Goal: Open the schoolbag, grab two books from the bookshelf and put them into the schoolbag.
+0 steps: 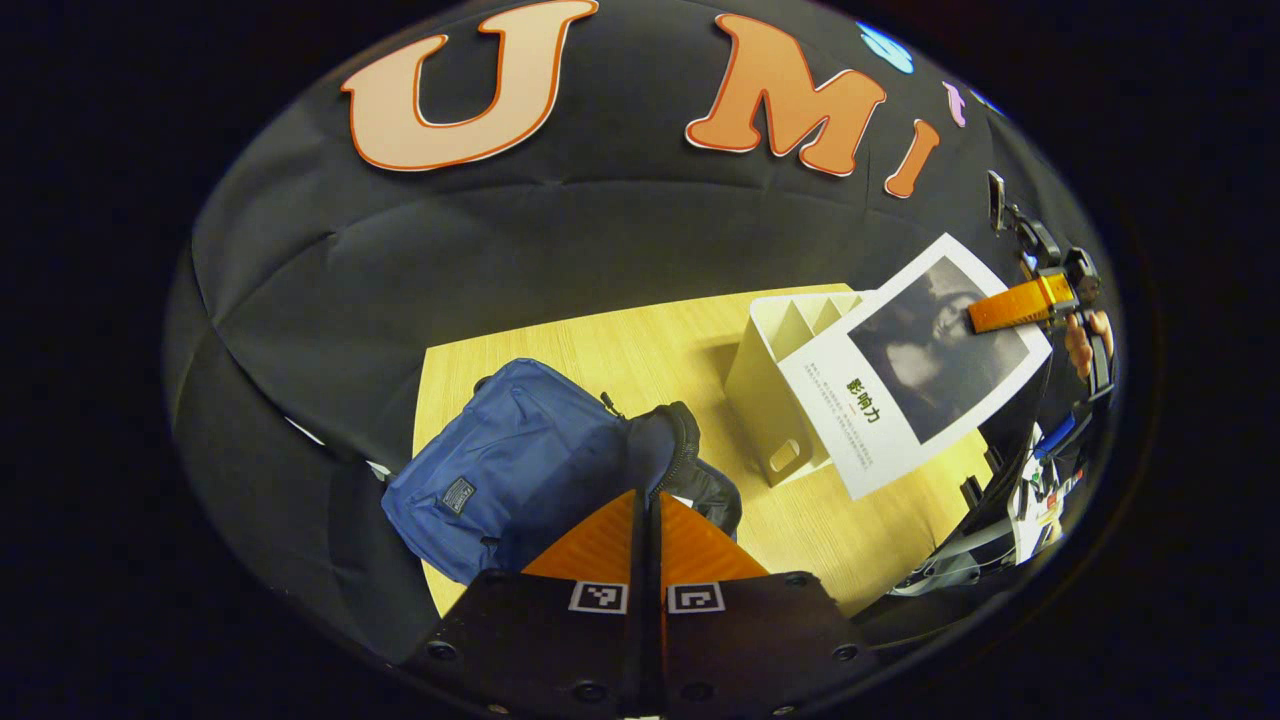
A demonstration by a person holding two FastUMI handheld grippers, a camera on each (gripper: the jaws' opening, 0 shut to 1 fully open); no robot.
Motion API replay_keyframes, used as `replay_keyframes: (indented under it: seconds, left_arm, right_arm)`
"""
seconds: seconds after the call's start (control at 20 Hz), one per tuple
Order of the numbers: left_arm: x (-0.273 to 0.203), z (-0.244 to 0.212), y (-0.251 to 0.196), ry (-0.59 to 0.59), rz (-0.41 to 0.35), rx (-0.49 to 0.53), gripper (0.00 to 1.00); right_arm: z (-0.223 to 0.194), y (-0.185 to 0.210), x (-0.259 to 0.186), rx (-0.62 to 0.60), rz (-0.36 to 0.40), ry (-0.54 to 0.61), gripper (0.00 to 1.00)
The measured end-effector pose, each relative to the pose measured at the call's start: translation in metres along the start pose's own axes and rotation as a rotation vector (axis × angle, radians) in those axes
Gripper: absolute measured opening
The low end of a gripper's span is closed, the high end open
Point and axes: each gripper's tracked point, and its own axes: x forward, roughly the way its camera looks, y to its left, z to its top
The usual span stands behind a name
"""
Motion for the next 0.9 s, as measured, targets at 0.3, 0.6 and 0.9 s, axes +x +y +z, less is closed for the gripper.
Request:
replay_keyframes:
  seconds: [0.3, 0.6, 0.9]
  left_arm:
    - [0.001, -0.003, 0.001, 0.003, 0.002, -0.023, 0.01]
    - [-0.010, -0.004, -0.001, 0.017, -0.009, -0.006, 0.01]
    - [-0.010, -0.004, -0.004, 0.024, -0.024, 0.023, 0.01]
  right_arm:
    - [-0.051, 0.002, 0.026, 0.130, 0.081, 0.003, 0.35]
    - [-0.099, 0.020, 0.055, 0.252, 0.186, 0.012, 0.35]
    - [-0.120, 0.025, 0.100, 0.263, 0.105, -0.069, 0.35]
